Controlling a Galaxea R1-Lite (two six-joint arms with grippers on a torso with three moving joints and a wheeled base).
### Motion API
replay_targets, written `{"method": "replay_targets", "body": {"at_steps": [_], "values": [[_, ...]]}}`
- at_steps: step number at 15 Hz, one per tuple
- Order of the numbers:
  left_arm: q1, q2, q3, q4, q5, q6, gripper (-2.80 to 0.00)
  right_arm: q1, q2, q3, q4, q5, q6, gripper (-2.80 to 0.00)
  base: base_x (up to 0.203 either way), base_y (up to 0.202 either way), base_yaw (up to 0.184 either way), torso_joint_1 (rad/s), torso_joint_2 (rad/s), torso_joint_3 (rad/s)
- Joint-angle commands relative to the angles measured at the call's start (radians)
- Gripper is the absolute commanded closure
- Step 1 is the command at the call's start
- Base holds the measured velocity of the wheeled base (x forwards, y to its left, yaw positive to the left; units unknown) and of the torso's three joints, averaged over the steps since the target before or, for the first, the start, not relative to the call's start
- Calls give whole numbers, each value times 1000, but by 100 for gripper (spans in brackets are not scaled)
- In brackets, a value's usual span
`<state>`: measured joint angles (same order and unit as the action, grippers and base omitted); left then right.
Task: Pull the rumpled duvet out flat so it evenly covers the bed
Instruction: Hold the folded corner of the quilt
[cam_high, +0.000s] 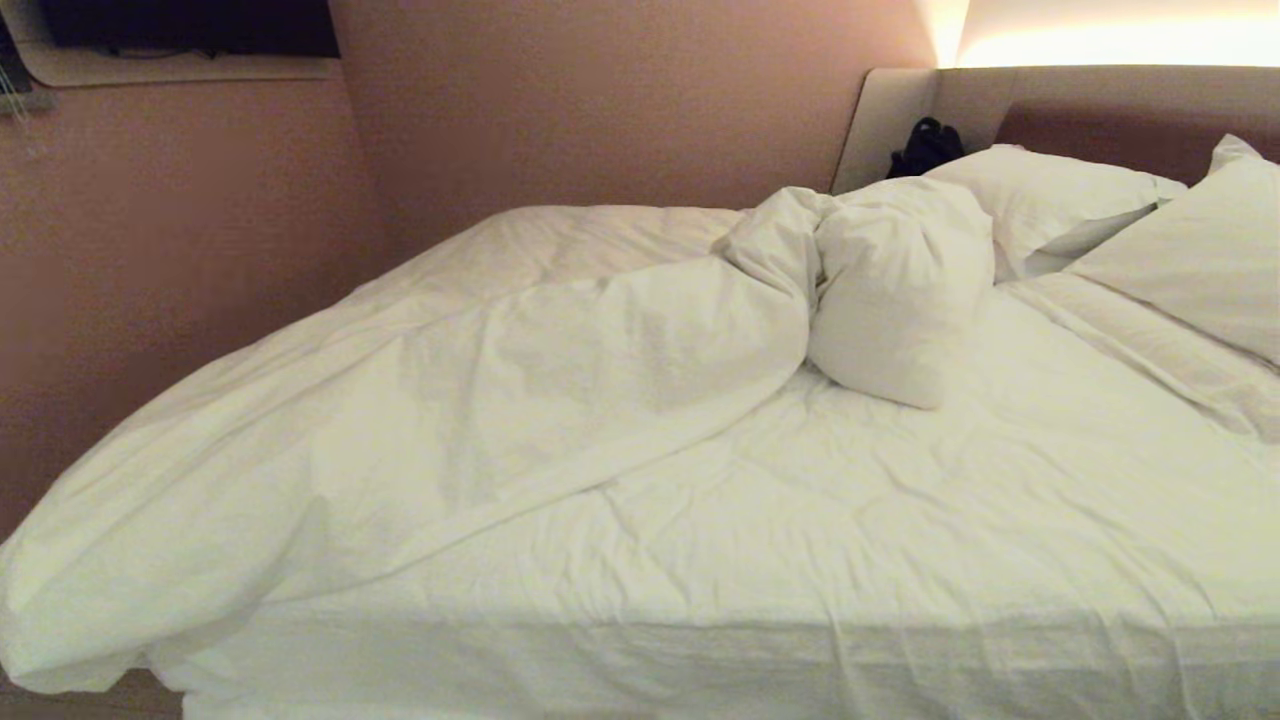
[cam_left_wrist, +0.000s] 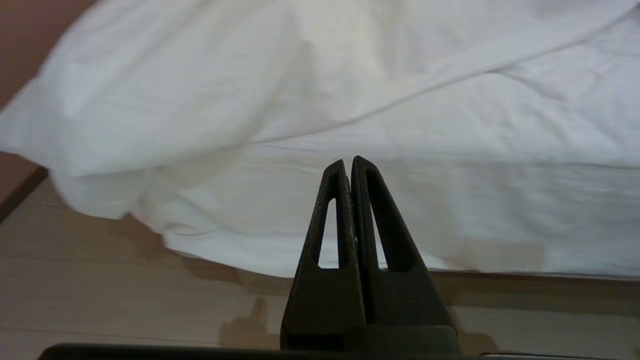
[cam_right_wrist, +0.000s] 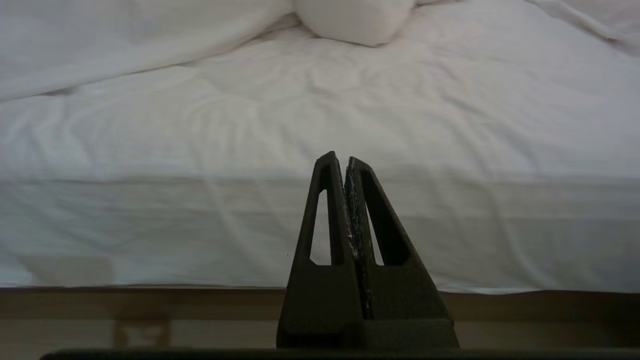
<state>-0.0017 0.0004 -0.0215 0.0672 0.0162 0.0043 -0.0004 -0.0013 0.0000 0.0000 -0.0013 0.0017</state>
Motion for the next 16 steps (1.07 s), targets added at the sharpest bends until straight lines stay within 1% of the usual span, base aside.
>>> {"method": "replay_targets", "body": {"at_steps": [1,16], "values": [[0,0,0,0,1,0,0,0,1,0,0,0,0,0,0,-193,1,-2,2,-6],[0,0,0,0,1,-1,0,0,1,0,0,0,0,0,0,-194,0,2,1,4]]}}
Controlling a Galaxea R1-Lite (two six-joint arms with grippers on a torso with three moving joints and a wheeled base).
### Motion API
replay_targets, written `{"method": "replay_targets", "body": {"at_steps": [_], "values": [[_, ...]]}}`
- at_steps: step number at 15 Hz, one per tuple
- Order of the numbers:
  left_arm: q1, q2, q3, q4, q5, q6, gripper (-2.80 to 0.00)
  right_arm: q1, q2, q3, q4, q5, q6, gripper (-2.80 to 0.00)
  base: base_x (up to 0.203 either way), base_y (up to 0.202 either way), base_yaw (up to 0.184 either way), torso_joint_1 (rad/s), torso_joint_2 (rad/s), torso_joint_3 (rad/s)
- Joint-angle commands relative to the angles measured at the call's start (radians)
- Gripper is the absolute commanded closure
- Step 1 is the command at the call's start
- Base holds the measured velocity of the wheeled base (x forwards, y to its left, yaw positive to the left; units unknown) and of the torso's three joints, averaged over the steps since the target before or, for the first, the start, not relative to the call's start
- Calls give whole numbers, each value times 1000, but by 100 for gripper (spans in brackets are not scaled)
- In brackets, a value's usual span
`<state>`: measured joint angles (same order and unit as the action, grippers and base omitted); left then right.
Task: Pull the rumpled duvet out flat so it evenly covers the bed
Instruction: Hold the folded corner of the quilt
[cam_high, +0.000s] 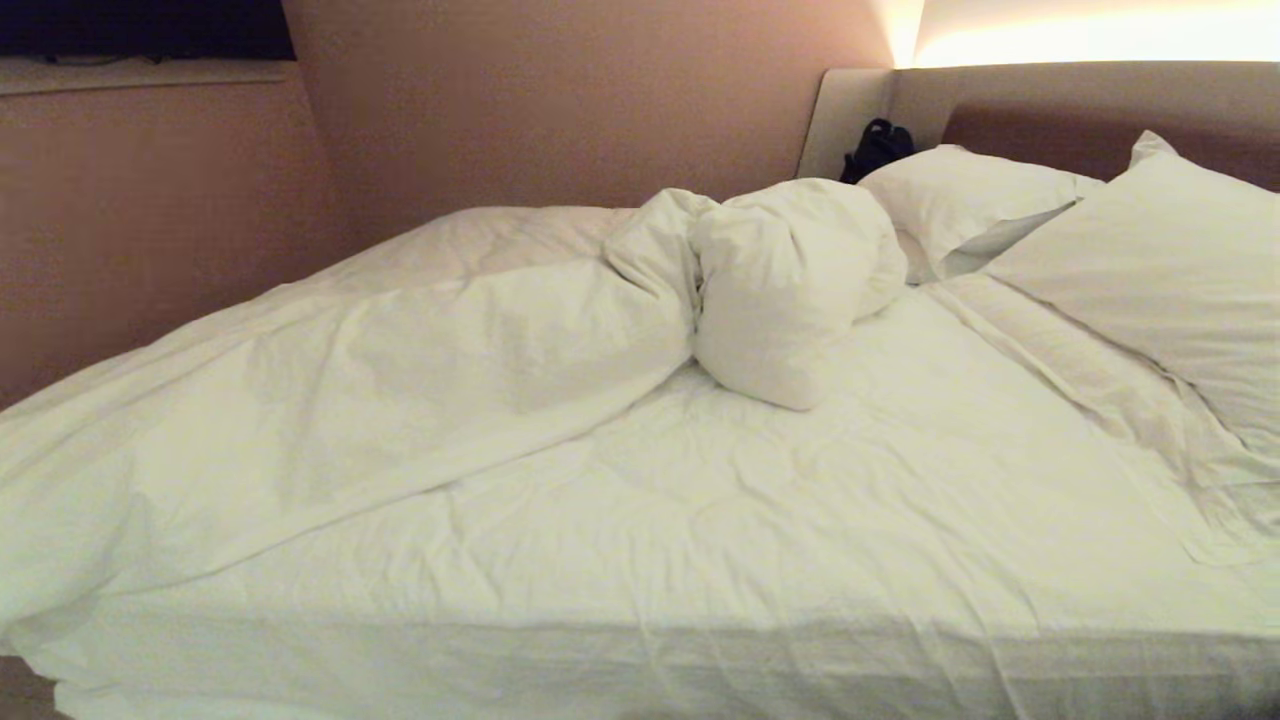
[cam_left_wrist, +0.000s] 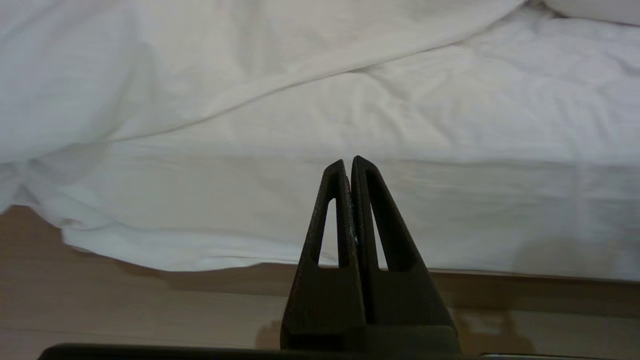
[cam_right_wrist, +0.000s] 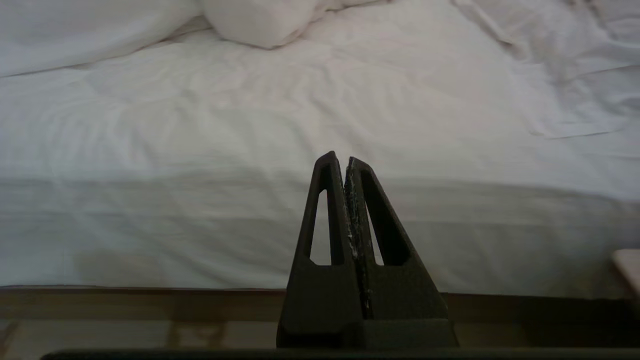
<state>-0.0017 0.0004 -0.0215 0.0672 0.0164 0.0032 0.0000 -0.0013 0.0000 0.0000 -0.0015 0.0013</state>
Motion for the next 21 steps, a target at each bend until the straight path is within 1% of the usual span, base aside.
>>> {"method": "replay_targets", "body": {"at_steps": [1,14,16,21], "values": [[0,0,0,0,0,0,0,0,1,0,0,0,0,0,0,-193,3,1,4,4],[0,0,0,0,0,-8,0,0,1,0,0,0,-1,0,0,-191,0,3,3,1],[0,0,0,0,-1,-6,0,-2,1,0,0,0,0,0,0,-87,-1,4,4,0],[0,0,0,0,-3,-2,0,-1,1,0,0,0,0,0,0,0,0,0,0,0]]}}
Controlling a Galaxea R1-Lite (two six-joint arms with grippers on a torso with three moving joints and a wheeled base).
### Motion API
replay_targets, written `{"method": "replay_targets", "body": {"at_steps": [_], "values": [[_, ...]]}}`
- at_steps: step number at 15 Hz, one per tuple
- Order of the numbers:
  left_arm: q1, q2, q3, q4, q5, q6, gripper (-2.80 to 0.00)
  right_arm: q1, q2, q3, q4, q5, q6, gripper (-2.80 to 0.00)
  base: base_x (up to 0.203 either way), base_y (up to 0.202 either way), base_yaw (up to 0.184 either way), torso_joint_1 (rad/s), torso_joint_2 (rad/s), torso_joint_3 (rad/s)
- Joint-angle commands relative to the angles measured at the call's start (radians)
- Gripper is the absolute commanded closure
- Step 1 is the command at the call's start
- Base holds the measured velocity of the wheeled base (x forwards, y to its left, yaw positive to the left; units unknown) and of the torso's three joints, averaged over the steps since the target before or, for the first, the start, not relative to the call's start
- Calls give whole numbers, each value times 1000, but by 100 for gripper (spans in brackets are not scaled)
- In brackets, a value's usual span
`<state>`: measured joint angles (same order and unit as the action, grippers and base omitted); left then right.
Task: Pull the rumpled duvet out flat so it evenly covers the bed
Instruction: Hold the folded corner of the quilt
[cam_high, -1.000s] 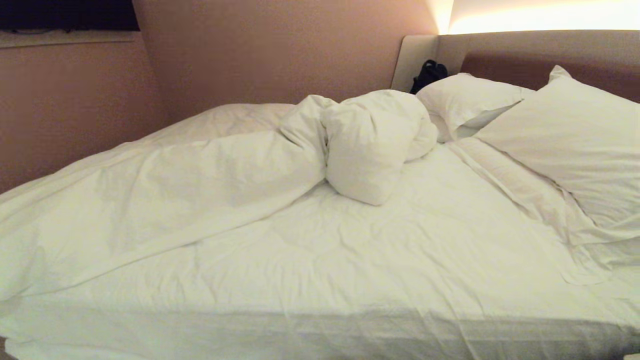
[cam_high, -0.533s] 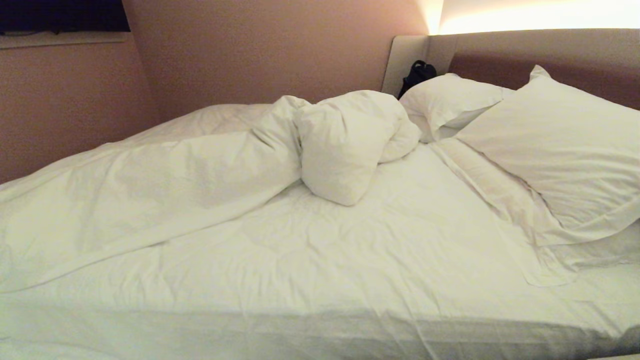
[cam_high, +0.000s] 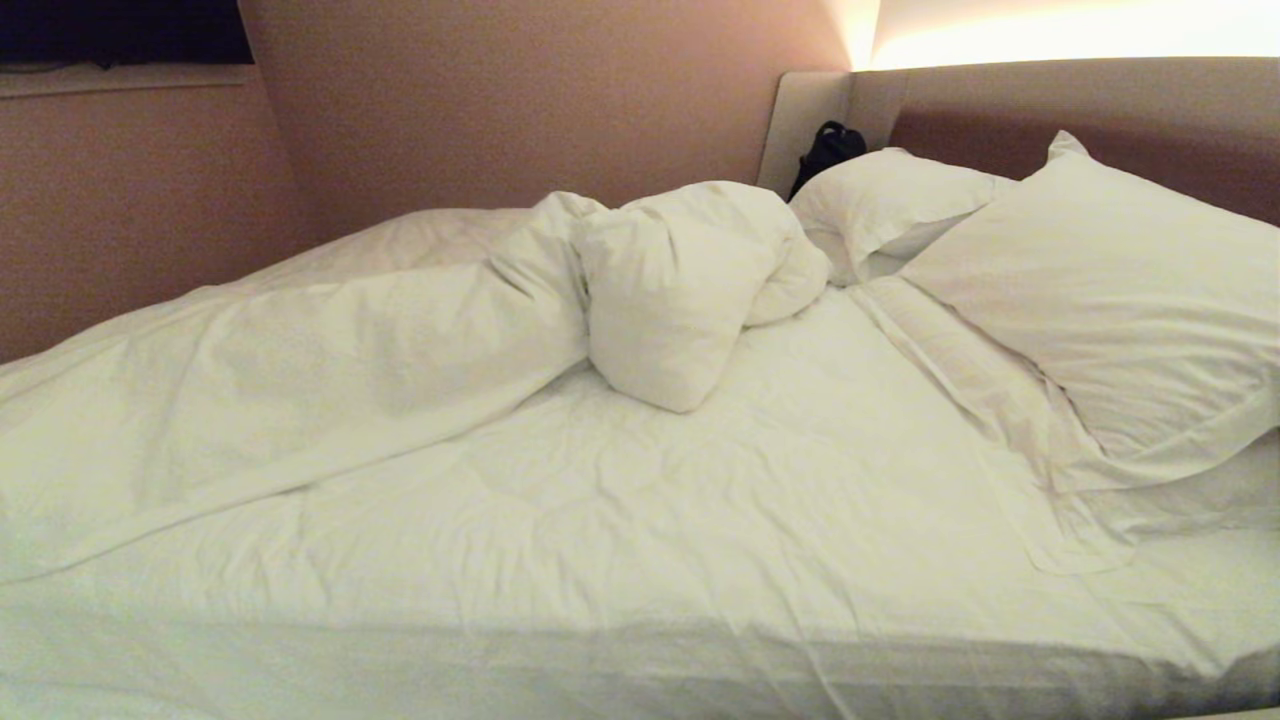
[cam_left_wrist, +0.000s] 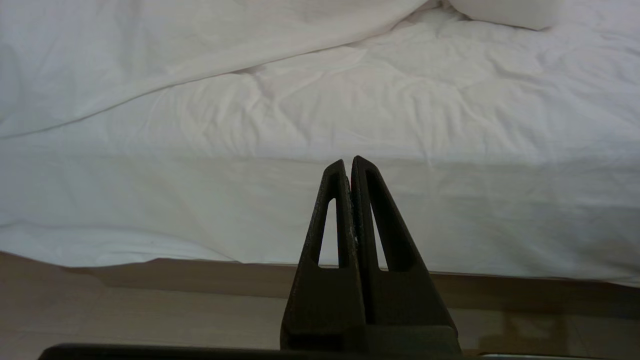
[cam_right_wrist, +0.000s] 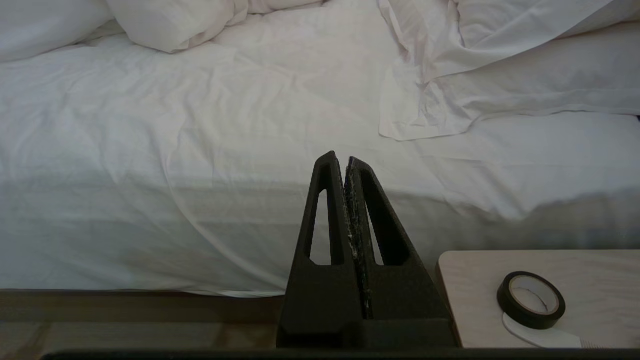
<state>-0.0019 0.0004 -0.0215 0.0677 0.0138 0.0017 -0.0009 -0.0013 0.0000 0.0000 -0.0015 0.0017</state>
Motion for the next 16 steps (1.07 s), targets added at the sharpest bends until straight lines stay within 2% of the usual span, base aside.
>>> {"method": "replay_targets", "body": {"at_steps": [1,16], "values": [[0,0,0,1,0,0,0,-1,1,0,0,0,0,0,0,0,0,0,0,0],[0,0,0,0,0,4,0,1,1,0,0,0,0,0,0,0,0,0,0,0]]}}
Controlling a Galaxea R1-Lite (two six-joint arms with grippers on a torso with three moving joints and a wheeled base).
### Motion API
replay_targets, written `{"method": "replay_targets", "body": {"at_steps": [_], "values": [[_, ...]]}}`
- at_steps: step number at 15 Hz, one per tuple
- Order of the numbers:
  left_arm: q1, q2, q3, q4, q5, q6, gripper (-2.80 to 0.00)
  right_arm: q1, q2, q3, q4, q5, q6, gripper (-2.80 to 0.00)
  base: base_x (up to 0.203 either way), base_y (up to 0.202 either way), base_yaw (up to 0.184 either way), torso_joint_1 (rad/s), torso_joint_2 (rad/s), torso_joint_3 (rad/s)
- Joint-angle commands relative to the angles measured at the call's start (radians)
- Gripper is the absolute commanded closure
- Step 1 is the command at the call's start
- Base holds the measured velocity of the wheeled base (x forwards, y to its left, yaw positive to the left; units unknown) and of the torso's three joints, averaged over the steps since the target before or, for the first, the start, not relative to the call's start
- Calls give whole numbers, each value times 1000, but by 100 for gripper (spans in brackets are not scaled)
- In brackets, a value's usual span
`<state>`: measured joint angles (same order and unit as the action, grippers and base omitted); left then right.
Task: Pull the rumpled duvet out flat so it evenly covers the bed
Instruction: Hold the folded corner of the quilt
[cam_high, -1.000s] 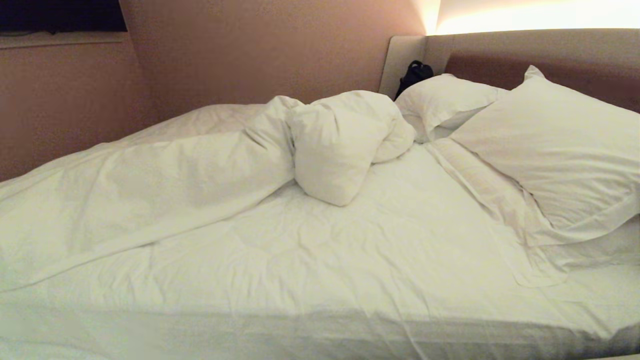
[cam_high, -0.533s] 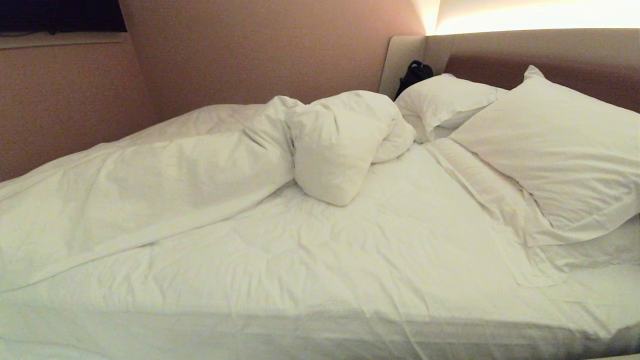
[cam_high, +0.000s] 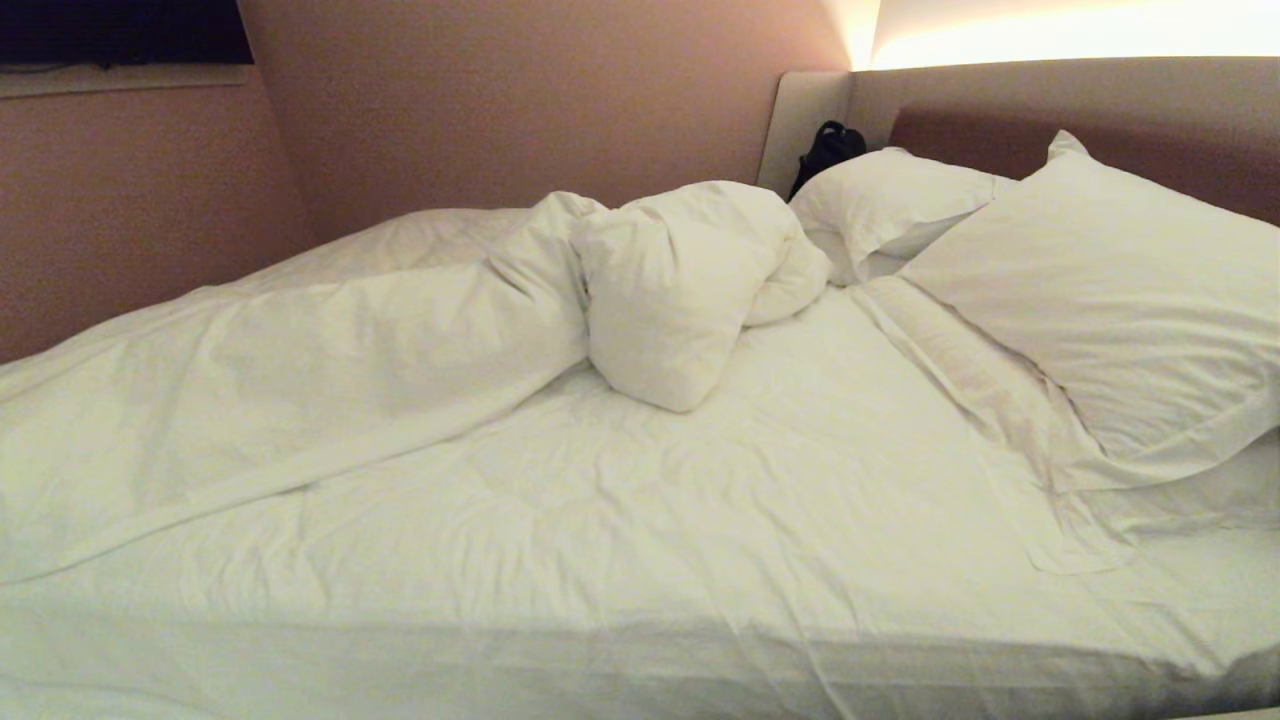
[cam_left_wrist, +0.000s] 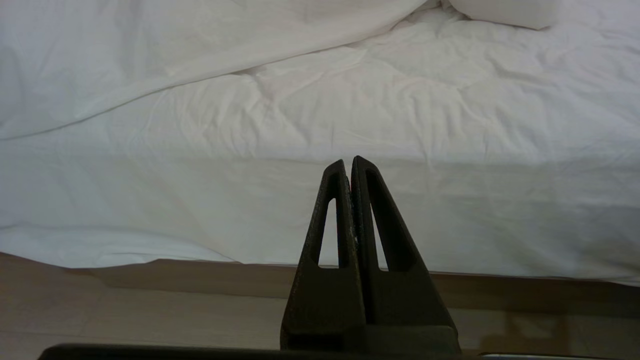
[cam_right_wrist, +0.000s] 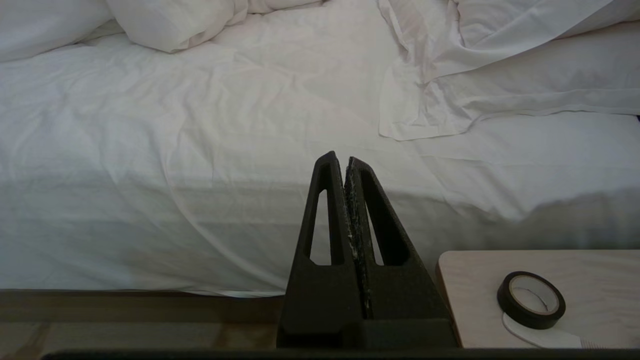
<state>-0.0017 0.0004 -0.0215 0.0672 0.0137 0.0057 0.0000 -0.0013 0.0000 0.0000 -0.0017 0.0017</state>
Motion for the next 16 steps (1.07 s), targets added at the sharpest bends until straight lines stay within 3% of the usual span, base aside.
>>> {"method": "replay_targets", "body": {"at_steps": [1,5,8,12,16], "values": [[0,0,0,0,0,-3,0,0,1,0,0,0,0,0,0,0,0,0,0,0],[0,0,-15,0,-3,-4,0,0,1,0,0,0,0,0,0,0,0,0,0,0],[0,35,-99,9,-24,-5,0,0,1,0,0,0,0,0,0,0,0,0,0,0],[-2,344,-227,-22,-40,-83,0,0,1,0,0,0,0,0,0,0,0,0,0,0],[-3,813,-290,-256,-36,-128,0,0,1,0,0,0,0,0,0,0,0,0,0,0]]}}
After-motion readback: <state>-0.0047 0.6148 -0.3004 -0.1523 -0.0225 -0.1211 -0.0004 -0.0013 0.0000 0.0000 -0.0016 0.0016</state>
